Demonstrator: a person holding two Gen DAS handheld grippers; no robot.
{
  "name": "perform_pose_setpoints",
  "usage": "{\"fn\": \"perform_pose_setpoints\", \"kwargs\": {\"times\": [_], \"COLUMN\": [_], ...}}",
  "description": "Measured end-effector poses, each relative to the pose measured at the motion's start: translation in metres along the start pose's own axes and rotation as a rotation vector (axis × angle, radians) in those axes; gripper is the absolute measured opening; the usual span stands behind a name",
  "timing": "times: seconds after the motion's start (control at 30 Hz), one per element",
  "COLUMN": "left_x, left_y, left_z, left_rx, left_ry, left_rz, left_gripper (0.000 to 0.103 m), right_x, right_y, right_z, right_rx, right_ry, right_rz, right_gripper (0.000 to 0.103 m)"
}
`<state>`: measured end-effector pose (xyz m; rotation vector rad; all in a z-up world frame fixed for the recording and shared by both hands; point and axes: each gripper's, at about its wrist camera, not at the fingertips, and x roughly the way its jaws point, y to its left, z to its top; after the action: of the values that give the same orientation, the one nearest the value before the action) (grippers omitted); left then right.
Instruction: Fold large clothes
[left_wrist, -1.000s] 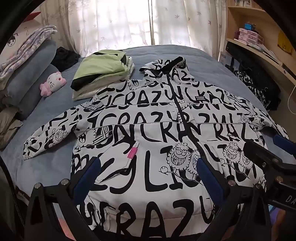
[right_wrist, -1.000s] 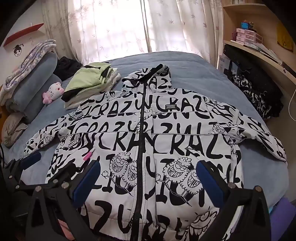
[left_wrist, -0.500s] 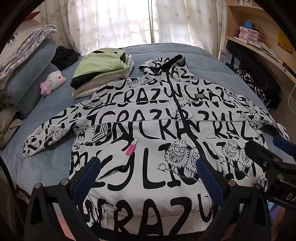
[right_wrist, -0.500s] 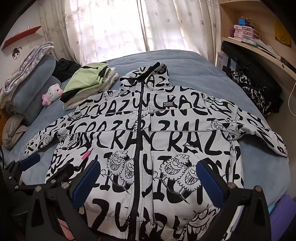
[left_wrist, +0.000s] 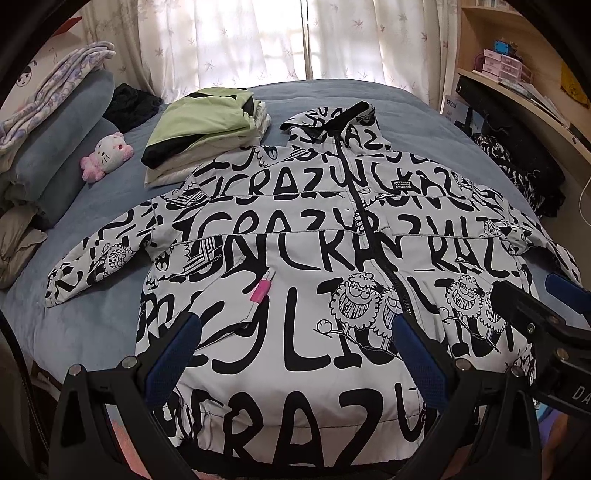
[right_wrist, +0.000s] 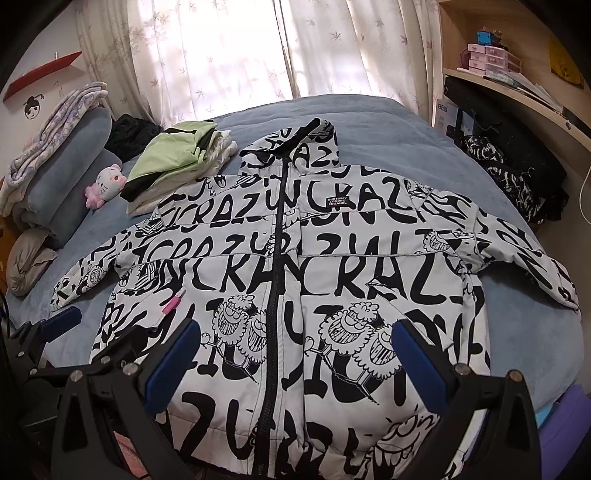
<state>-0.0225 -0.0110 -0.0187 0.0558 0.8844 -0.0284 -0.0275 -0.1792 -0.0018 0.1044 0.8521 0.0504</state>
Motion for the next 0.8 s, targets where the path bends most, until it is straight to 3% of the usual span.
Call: {"fn": "perform_pose_setpoints", "kwargs": {"times": [0.8], "left_x": [0.010], "left_y": [-0.002], "left_z": [0.010], "left_rx": [0.008], "left_ry": [0.022], "left_rz": [0.001], "left_gripper": [0.102], "right_x": [0.013], "right_y": [-0.017], "right_z": [0.000], "right_rx": [0.035], "right_ry": [0.024], "right_rz": [0.004], "right_gripper": [0.103]}}
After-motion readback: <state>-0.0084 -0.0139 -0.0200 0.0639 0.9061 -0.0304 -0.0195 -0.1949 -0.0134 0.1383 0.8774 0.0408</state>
